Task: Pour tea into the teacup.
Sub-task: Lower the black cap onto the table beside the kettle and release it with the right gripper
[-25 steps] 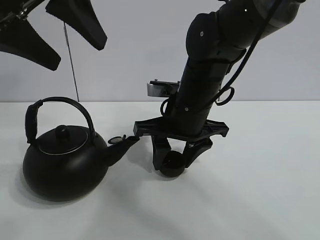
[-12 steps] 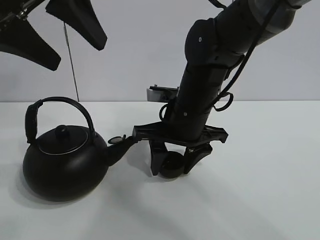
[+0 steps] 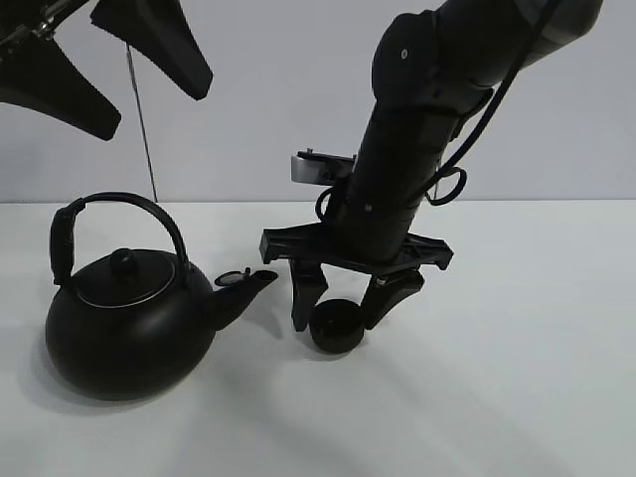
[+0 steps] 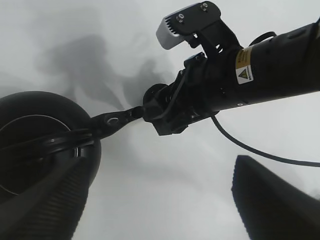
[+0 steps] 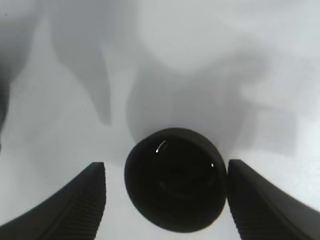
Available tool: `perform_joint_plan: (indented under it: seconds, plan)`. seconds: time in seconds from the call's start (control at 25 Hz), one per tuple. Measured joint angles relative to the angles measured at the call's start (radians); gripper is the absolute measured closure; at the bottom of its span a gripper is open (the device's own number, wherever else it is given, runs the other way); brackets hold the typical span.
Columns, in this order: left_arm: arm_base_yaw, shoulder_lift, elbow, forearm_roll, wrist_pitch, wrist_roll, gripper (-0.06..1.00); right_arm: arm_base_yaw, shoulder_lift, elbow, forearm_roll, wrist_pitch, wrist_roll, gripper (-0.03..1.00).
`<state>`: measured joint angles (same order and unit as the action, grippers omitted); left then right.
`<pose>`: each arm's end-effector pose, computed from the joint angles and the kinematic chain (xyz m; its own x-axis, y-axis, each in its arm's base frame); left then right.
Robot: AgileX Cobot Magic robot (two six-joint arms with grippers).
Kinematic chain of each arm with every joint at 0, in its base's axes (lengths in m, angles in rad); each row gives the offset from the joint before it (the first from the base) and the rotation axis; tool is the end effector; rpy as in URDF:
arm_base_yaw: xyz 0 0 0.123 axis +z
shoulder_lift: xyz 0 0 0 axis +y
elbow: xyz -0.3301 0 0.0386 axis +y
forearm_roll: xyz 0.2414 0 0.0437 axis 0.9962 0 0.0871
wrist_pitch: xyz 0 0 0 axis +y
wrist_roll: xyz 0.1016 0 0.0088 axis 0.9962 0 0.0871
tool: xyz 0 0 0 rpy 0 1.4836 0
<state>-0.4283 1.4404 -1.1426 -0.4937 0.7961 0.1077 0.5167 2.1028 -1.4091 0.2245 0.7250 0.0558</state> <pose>0.2542 -0.1541 0.3486 -0.8557 0.1325 -0.5002 0.3697 0.8328 -0.4120 0.3745 0.2301 0.1695 -0.9370 -0.2785 -0.2110 -0.3195 0.9273 0.1950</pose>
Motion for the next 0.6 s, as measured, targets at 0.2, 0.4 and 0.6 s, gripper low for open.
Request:
perform_joint_plan:
  seconds: [0.2,0.4,0.6]
  plan:
    - [0.000,0.000,0.000,0.000,0.000,0.000,0.37,0.000,-0.028,0.000,0.000,0.024,0.000,0.49]
    - [0.000,0.000,0.000,0.000,0.000,0.000,0.37,-0.002,-0.072,0.000,-0.007,0.071,0.000,0.49]
    - [0.000,0.000,0.000,0.001,0.000,0.000,0.37,-0.025,-0.158,0.000,-0.016,0.092,0.000,0.49]
